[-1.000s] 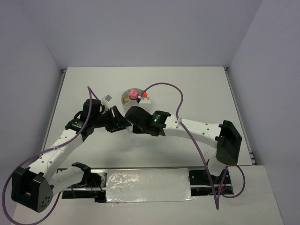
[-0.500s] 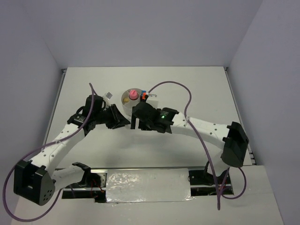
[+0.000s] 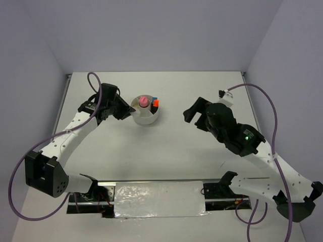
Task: Sort the stationery into containers
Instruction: Place the stationery in the storage box.
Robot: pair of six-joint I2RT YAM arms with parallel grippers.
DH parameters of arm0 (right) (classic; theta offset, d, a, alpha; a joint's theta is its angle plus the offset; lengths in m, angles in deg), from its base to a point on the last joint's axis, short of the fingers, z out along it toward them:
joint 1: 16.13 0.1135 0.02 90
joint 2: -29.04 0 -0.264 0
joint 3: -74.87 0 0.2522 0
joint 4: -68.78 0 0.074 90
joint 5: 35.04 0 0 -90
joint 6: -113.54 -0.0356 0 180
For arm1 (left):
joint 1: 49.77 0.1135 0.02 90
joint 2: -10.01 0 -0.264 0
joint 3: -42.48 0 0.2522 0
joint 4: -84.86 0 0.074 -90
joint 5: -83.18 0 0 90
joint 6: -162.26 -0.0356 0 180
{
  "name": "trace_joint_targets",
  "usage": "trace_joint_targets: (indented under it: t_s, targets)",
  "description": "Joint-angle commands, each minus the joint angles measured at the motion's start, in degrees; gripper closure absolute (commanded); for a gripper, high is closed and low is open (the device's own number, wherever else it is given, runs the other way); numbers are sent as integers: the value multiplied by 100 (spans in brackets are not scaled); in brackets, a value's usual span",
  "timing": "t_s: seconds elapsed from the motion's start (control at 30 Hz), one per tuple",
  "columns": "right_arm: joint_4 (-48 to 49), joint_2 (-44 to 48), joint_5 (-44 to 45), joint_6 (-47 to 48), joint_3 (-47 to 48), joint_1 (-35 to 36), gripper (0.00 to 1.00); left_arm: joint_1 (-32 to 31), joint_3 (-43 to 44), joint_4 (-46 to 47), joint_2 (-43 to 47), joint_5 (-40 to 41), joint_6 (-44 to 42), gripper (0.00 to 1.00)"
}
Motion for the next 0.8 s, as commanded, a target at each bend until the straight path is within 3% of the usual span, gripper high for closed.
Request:
trace_joint_targets:
  t_s: [0.0,0.33,0.77]
  targets:
    - [-539,382,186,224,-256,-105,0,8,245,26,-215,411,629,100]
    - [-760,656,178,646,-230,-360,0,-36,254,518,-769,157,990,100]
    - [-531,735,90,1007,-265,-430,0,-229,70,844,-1033,174,1298,86]
